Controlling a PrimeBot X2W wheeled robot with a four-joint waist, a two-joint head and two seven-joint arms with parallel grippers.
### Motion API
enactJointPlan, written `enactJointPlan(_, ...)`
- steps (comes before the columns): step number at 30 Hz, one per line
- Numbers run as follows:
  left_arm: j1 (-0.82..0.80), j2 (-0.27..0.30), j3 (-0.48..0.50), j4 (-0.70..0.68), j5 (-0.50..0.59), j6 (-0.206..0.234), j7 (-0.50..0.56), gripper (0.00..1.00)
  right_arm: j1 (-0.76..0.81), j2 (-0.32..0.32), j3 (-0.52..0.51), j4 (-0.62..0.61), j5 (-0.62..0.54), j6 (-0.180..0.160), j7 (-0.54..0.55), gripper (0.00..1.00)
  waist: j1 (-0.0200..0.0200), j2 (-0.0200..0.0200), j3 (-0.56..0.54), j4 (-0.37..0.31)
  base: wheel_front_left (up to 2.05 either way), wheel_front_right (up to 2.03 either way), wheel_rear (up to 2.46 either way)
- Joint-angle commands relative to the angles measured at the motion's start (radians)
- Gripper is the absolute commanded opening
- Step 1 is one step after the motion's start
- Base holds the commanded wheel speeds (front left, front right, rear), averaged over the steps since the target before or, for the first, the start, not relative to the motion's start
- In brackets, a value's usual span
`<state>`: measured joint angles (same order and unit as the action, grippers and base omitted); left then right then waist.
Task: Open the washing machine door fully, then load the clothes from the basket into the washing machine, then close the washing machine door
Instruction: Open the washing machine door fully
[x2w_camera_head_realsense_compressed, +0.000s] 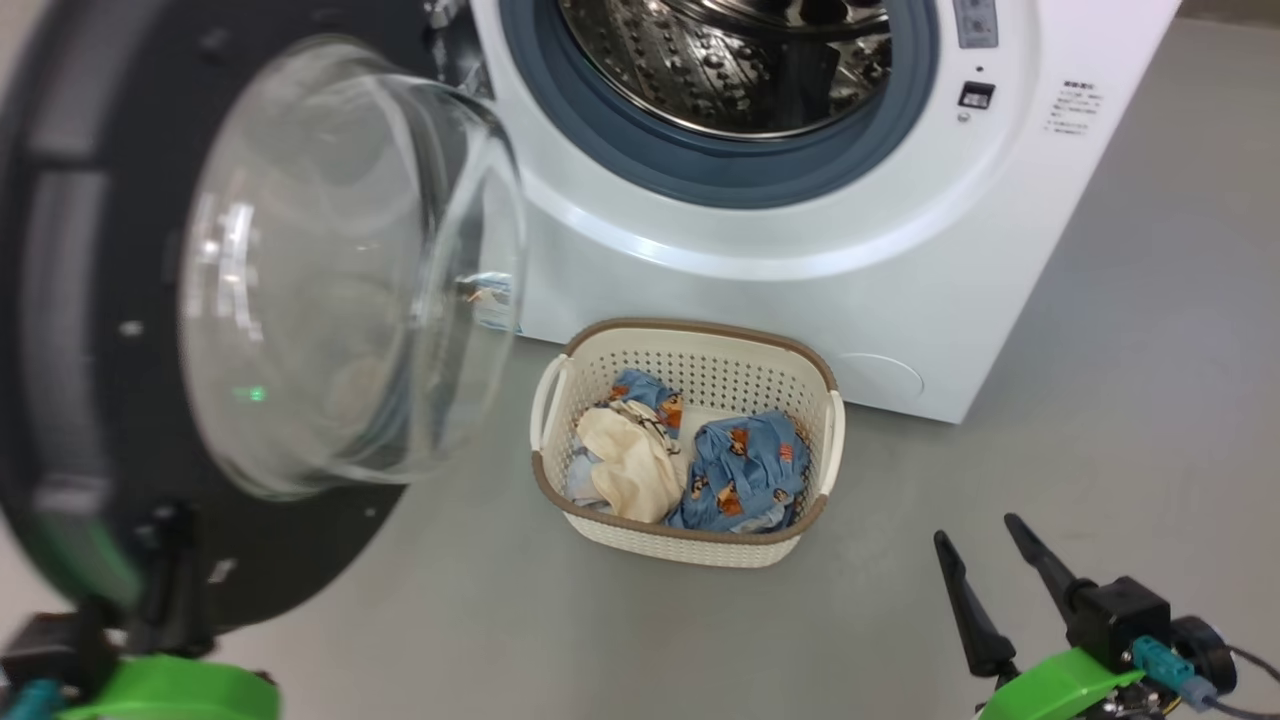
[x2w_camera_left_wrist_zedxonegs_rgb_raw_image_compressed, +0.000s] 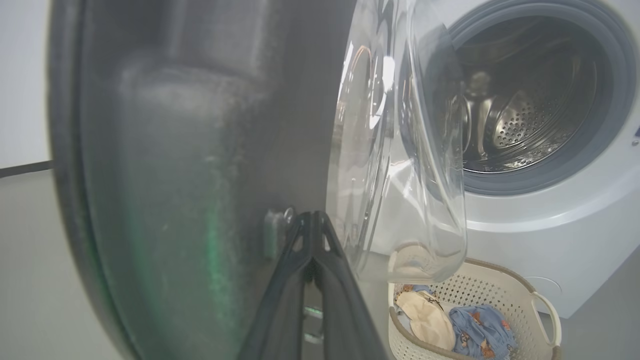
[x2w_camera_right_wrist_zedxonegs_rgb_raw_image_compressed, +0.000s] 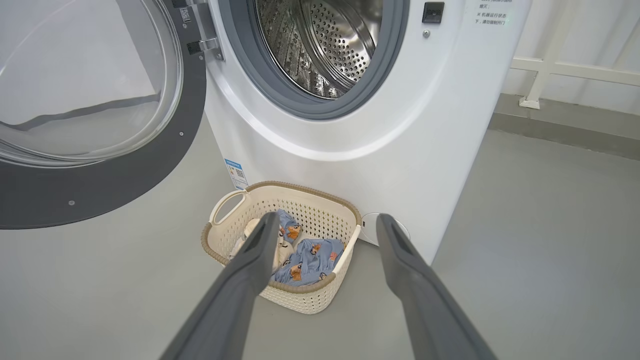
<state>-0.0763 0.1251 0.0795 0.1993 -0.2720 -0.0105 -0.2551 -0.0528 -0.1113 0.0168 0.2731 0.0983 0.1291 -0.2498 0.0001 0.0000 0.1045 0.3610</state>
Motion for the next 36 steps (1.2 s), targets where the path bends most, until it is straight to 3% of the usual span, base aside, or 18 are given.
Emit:
enactJointPlan(1,-0.064,0.049,0.066,-0.014,-0.014,0.008,-0.007,0.0,-0.039,-0.015,0.027,-0.019,-0.001,0.002,-0.012,1.0,0.0,0.0,0.014,-0.016,0.0,0.0,0.0)
enactJointPlan(10,-0.16,0.101,0.193,0.105,-0.069,0.021,-0.007,0.0,-0.066,-0.023,0.03,-0.021,-0.01,0.002,-0.012,1.0,0.0,0.0,0.063,-0.054,0.0,0.0,0.0)
enactJointPlan(21,-0.304,0.163,0.364,0.284,-0.067,-0.012,-0.007,0.0,-0.09,-0.025,0.029,-0.021,-0.02,0.002,-0.012,1.0,0.0,0.0,0.109,-0.085,0.0,0.0,0.0)
enactJointPlan(28,-0.343,0.162,0.408,0.302,-0.022,-0.038,-0.007,0.0,-0.102,-0.031,0.027,-0.021,-0.019,0.002,-0.012,1.0,0.0,0.0,0.12,-0.093,0.0,0.0,0.0)
enactJointPlan(36,-0.324,0.111,0.442,0.252,0.032,-0.072,-0.007,0.0,-0.104,-0.017,0.023,-0.017,-0.016,0.002,-0.012,1.0,0.0,0.0,0.105,-0.103,0.0,0.0,0.0)
